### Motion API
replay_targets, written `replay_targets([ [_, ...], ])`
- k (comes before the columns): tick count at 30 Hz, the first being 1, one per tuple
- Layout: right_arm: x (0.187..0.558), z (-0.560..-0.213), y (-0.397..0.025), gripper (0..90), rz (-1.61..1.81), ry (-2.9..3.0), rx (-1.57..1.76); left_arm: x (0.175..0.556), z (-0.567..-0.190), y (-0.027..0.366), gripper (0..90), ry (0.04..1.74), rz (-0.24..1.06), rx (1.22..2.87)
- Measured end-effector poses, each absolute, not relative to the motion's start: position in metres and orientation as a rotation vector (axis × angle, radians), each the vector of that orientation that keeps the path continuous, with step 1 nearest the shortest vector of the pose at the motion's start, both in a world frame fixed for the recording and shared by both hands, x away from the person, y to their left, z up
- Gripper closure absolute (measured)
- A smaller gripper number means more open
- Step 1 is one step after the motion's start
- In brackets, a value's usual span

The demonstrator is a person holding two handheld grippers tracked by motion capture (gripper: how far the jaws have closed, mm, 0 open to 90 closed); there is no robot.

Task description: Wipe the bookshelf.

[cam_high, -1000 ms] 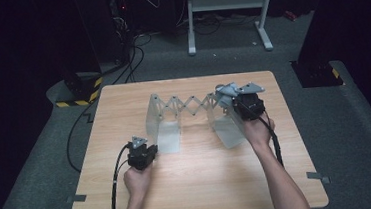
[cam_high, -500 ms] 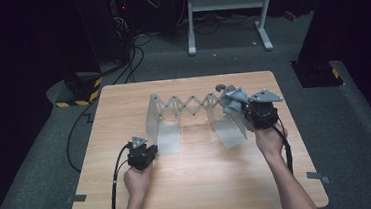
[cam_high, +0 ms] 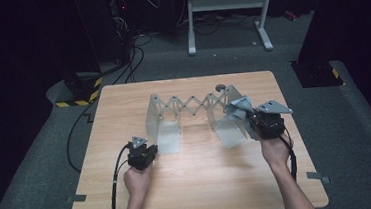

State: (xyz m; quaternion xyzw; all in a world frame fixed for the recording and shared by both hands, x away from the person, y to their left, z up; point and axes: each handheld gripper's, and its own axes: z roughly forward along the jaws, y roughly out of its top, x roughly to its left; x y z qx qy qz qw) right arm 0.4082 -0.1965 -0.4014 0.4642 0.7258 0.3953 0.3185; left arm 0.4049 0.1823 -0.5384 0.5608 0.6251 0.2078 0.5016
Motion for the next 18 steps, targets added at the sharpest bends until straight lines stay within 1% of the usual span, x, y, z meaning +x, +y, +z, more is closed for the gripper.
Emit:
replay_targets([
  [8,0.405,-0.417,-0.197,80.5,1.042,1.925,1.229,0.405,-0.538,0.182,83.8,1.511,0.502,1.355],
  [18,0.418,-0.45,-0.191,80.5,0.982,1.985,1.275,0.405,-0.538,0.182,83.9,1.512,0.502,1.351],
])
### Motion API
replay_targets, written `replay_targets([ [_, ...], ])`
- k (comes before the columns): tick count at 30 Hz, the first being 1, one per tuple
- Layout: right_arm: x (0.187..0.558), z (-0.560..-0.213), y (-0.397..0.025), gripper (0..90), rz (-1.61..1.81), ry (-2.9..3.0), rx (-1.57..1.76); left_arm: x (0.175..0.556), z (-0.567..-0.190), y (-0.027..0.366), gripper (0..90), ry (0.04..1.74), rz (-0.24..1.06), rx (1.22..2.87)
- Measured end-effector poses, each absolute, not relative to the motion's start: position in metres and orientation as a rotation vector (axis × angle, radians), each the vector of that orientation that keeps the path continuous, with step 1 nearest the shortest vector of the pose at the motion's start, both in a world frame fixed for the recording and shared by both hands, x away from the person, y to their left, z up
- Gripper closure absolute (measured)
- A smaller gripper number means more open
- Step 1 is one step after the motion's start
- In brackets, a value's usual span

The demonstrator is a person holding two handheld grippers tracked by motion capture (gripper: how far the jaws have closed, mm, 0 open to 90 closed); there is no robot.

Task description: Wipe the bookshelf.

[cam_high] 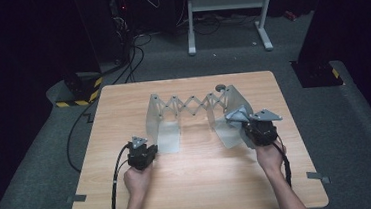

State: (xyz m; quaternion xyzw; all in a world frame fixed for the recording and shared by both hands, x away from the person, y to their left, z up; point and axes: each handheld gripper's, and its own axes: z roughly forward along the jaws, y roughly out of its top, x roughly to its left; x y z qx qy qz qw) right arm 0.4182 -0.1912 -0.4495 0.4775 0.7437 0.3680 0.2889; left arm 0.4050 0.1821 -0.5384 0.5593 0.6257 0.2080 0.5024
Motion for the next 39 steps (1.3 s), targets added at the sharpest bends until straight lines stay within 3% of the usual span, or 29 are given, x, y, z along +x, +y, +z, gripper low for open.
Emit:
replay_targets([
  [22,0.429,-0.508,-0.187,80.4,0.856,2.096,1.335,0.405,-0.538,0.182,83.6,1.51,0.504,1.356],
  [39,0.424,-0.515,-0.18,80.2,0.868,2.144,1.323,0.404,-0.538,0.182,83.5,1.507,0.51,1.374],
])
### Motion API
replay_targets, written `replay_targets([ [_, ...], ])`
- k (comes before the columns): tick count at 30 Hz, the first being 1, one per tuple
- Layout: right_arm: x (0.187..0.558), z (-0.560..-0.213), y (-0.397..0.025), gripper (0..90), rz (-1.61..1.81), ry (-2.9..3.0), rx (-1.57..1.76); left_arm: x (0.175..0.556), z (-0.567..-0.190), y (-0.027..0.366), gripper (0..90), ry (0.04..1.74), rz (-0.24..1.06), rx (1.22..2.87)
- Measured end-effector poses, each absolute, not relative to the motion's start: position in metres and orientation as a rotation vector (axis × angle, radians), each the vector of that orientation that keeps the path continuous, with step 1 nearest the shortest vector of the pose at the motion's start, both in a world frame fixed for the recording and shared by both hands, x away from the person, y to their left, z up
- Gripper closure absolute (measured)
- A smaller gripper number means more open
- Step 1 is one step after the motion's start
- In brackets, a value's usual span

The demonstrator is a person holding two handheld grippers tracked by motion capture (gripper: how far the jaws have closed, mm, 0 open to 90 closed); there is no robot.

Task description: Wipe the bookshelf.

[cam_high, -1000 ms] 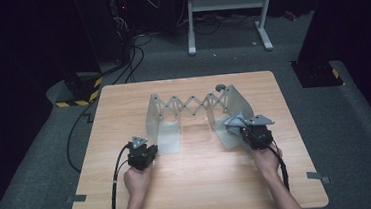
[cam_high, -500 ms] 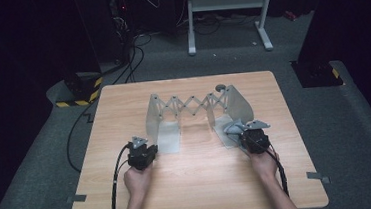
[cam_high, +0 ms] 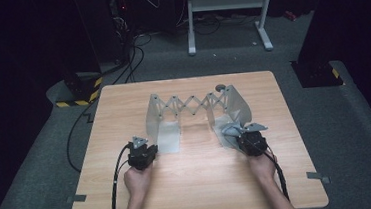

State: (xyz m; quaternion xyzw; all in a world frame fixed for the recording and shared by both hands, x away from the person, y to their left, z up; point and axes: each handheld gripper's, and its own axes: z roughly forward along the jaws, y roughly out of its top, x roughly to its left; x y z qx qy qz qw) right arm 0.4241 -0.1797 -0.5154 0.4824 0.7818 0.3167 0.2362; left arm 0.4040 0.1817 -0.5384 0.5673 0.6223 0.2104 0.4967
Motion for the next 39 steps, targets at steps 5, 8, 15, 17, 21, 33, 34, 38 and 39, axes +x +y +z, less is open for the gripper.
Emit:
replay_targets([
  [5,0.421,-0.515,-0.172,80.2,0.877,2.17,1.3,0.404,-0.538,0.182,83.5,1.507,0.51,1.372],
  [8,0.42,-0.514,-0.166,80.2,0.883,2.187,1.285,0.404,-0.538,0.181,83.6,1.506,0.512,1.373],
  [15,0.418,-0.514,-0.152,80.1,0.898,2.234,1.242,0.404,-0.538,0.181,83.5,1.508,0.511,1.37],
  [17,0.417,-0.514,-0.149,80.1,0.899,2.242,1.233,0.404,-0.538,0.181,83.5,1.507,0.511,1.37],
  [21,0.418,-0.514,-0.15,80.1,0.895,2.245,1.233,0.404,-0.538,0.181,83.5,1.507,0.511,1.371],
  [33,0.426,-0.512,-0.171,80.0,0.85,2.18,1.316,0.404,-0.539,0.182,83.5,1.506,0.512,1.374],
  [34,0.425,-0.512,-0.168,80.0,0.848,2.188,1.306,0.404,-0.539,0.181,83.5,1.505,0.513,1.375],
  [38,0.419,-0.513,-0.149,80.0,0.863,2.248,1.228,0.404,-0.539,0.181,83.4,1.504,0.516,1.379],
  [39,0.418,-0.513,-0.144,80.0,0.868,2.262,1.211,0.404,-0.539,0.181,83.4,1.504,0.516,1.378],
])
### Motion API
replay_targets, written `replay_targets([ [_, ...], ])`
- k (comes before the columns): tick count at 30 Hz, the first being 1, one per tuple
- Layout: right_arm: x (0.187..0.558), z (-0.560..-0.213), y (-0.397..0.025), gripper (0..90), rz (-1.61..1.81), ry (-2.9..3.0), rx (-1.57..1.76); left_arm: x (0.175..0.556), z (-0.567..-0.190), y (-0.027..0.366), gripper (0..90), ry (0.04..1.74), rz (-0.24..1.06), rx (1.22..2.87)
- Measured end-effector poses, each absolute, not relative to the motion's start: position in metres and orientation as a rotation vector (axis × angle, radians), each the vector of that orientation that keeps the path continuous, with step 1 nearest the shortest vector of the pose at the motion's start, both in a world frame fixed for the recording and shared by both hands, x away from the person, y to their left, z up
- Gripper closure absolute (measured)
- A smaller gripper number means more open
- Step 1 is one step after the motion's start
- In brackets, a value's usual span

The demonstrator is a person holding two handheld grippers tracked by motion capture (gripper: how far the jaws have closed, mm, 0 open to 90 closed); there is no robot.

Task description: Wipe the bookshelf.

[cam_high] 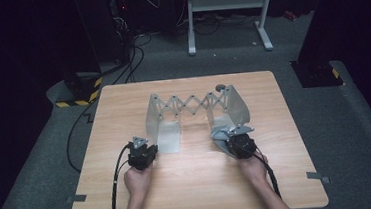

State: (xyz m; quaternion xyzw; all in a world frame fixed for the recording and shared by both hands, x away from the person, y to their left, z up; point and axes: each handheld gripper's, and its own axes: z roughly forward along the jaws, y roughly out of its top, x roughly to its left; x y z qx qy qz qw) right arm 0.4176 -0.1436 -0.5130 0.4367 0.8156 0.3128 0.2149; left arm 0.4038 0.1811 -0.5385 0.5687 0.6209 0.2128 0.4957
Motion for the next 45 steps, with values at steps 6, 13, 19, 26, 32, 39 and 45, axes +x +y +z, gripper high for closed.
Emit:
replay_targets([
  [6,0.418,-0.514,-0.135,80.0,0.887,2.288,1.187,0.404,-0.539,0.181,83.5,1.505,0.515,1.377],
  [13,0.427,-0.513,-0.164,80.0,0.846,2.218,1.288,0.404,-0.539,0.181,83.5,1.505,0.514,1.376],
  [19,0.426,-0.515,-0.155,80.0,0.853,2.248,1.262,0.404,-0.539,0.181,83.5,1.506,0.513,1.374],
  [26,0.43,-0.512,-0.138,80.0,0.837,2.304,1.193,0.404,-0.539,0.181,83.5,1.506,0.513,1.369],
  [32,0.441,-0.51,-0.162,80.0,0.806,2.223,1.305,0.404,-0.539,0.181,83.5,1.504,0.516,1.379],
  [39,0.436,-0.512,-0.127,80.0,0.817,2.289,1.184,0.404,-0.539,0.181,83.5,1.505,0.518,1.376],
  [45,0.448,-0.511,-0.133,80.0,0.792,2.258,1.243,0.404,-0.539,0.181,83.5,1.505,0.516,1.377],
])
